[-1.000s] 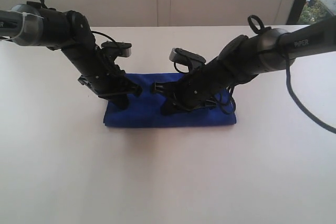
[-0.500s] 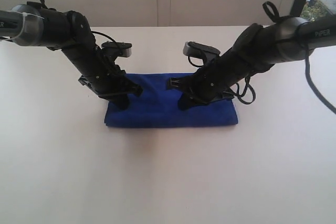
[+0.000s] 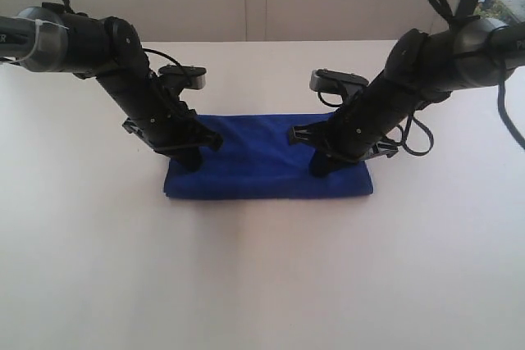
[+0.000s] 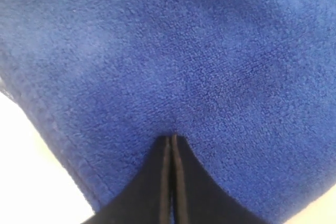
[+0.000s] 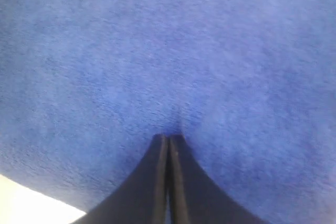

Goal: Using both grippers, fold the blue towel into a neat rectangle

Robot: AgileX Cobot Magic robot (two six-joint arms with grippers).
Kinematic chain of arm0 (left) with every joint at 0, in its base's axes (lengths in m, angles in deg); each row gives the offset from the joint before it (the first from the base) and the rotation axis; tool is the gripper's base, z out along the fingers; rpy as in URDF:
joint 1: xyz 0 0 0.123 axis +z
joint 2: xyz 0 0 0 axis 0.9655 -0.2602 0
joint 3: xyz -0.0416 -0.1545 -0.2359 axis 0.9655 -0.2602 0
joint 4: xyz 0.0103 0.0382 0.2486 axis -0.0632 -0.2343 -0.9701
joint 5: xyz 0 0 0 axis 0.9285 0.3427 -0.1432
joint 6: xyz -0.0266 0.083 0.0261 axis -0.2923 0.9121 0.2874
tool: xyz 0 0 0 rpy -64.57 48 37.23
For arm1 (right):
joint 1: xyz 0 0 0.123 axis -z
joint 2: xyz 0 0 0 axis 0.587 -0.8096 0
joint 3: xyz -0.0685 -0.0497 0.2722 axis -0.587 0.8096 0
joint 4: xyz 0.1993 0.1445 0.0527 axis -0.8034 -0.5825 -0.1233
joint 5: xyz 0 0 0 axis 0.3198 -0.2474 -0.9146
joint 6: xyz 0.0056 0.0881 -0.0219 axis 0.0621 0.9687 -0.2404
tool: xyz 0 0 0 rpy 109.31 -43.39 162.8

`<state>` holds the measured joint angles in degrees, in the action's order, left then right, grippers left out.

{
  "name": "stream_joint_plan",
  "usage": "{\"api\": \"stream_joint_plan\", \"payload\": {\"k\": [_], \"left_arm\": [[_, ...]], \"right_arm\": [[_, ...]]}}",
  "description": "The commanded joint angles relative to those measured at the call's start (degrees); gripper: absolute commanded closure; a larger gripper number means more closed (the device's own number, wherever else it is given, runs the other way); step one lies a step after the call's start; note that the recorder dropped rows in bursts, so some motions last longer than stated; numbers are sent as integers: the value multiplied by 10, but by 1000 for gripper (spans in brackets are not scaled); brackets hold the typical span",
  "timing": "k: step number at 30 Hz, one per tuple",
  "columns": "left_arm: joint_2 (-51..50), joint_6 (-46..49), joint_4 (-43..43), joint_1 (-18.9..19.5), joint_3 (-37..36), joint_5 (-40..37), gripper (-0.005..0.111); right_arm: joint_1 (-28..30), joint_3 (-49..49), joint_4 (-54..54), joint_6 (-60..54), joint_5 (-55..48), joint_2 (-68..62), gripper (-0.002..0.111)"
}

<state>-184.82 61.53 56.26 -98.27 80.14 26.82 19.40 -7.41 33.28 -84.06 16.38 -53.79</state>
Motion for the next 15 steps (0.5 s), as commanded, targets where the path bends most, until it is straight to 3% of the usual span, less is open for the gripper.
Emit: {"api": "stream_joint_plan", "payload": {"k": [1,15], "left_arm": [[-2,-1,1,0,0,-12,107],[-2,-1,1,0,0,-12,107]], "right_arm": [[23,2,31,4,-14,7,108],[53,2,146,24,-44,16,108]]}}
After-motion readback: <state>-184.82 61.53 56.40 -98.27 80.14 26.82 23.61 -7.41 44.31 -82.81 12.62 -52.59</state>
